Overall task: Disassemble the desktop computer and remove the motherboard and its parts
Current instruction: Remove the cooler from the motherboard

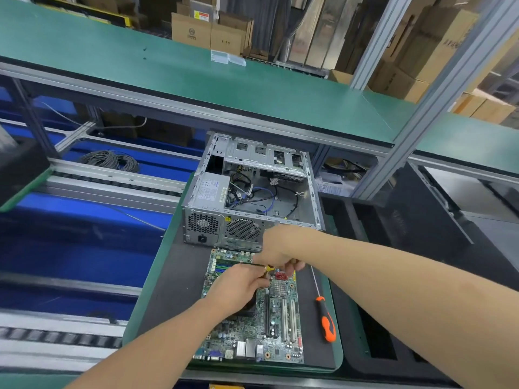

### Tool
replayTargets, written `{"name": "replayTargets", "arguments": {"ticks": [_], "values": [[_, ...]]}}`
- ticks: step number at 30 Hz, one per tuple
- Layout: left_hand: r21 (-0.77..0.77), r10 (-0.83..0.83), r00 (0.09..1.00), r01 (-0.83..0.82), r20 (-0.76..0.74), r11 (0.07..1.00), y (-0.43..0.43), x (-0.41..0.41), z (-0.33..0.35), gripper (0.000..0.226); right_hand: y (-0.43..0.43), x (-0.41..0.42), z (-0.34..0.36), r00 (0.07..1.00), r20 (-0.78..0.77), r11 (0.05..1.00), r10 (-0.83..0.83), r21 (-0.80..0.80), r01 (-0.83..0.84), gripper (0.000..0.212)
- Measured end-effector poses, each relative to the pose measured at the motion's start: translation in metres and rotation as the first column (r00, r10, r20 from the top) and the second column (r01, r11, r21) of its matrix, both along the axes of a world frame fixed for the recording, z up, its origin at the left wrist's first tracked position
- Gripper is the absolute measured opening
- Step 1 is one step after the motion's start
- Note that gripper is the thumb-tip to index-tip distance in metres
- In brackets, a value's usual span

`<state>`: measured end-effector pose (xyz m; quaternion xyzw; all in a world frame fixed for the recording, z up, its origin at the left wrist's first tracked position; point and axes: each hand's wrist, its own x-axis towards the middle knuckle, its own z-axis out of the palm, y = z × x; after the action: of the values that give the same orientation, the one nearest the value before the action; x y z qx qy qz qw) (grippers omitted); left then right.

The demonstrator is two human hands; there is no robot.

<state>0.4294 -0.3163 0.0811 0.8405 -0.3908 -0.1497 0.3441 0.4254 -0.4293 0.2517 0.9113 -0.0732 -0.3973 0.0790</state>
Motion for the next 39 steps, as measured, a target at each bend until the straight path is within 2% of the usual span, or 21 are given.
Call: {"name": "replayTargets", "arguments": {"ticks": [1,2,4,5,8,12,14,16,20,22,27,30,32,37,39], "values": [[0.003,-0.013,1.000,0.013,0.007,1.000,0.001,0.000,0.000,0.022,0.004,0.003,0.000,0.996,-0.065,0.998,-0.063,-0.006,0.063,0.042],[-0.001,-0.020,1.000,0.020,0.006,1.000,0.001,0.001,-0.001,0.022,0.007,0.005,-0.001,0.995,-0.093,0.999,-0.039,-0.028,0.037,0.039],[-0.021,-0.012,0.999,0.011,-0.047,1.000,0.004,0.003,-0.001,0.023,0.016,0.009,-0.003,0.981,-0.104,0.978,0.162,-0.112,-0.174,0.039],[-0.021,-0.001,0.997,0.000,-0.076,1.000,0.005,0.004,0.000,0.024,0.019,0.011,-0.004,0.965,-0.088,0.957,0.248,-0.136,-0.258,0.041],[0.062,0.035,0.998,-0.031,-0.059,0.998,0.006,0.005,-0.002,0.027,0.020,0.014,-0.012,0.940,0.002,0.931,0.342,-0.139,-0.338,0.038],[0.121,0.064,0.998,-0.065,0.014,0.990,0.000,0.003,-0.007,0.050,0.013,0.009,-0.022,0.913,0.088,0.913,0.397,-0.138,-0.384,0.031],[0.082,0.048,0.999,-0.050,0.017,0.995,0.000,0.005,-0.011,0.059,0.009,0.003,-0.021,0.869,0.110,0.873,0.482,-0.144,-0.466,0.026],[0.080,0.032,0.999,-0.035,0.044,0.996,0.001,0.007,-0.013,0.063,0.004,-0.003,-0.019,0.807,0.138,0.817,0.574,-0.161,-0.554,0.008],[0.134,-0.004,0.992,-0.013,0.123,0.991,0.000,0.007,-0.013,0.060,0.001,-0.013,-0.014,0.653,0.129,0.665,0.746,-0.202,-0.719,0.018],[0.135,-0.029,0.988,0.009,0.150,0.991,0.002,0.006,-0.011,0.053,0.002,-0.015,-0.012,0.616,0.116,0.625,0.779,-0.222,-0.748,0.018],[0.067,-0.070,0.992,0.063,0.104,0.996,0.004,0.006,-0.007,0.051,-0.006,-0.020,-0.005,0.785,0.230,0.817,0.576,-0.187,-0.545,0.007],[0.082,-0.083,0.993,0.076,0.089,0.994,0.005,0.005,-0.004,0.051,-0.007,-0.024,-0.002,0.821,0.292,0.871,0.491,-0.178,-0.458,0.012],[0.081,-0.084,0.993,0.078,0.082,0.994,0.005,0.004,-0.003,0.045,-0.008,-0.030,-0.004,0.862,0.312,0.917,0.399,-0.108,-0.385,0.019],[0.009,-0.205,0.979,0.205,0.000,0.979,0.008,0.005,0.010,0.044,-0.009,-0.046,-0.012,0.930,0.284,0.967,0.233,0.035,-0.253,0.010],[0.005,-0.267,0.961,0.268,-0.070,0.963,0.011,0.010,0.012,0.033,-0.008,-0.051,-0.013,0.936,0.288,0.970,0.203,0.070,-0.232,0.012]]}}
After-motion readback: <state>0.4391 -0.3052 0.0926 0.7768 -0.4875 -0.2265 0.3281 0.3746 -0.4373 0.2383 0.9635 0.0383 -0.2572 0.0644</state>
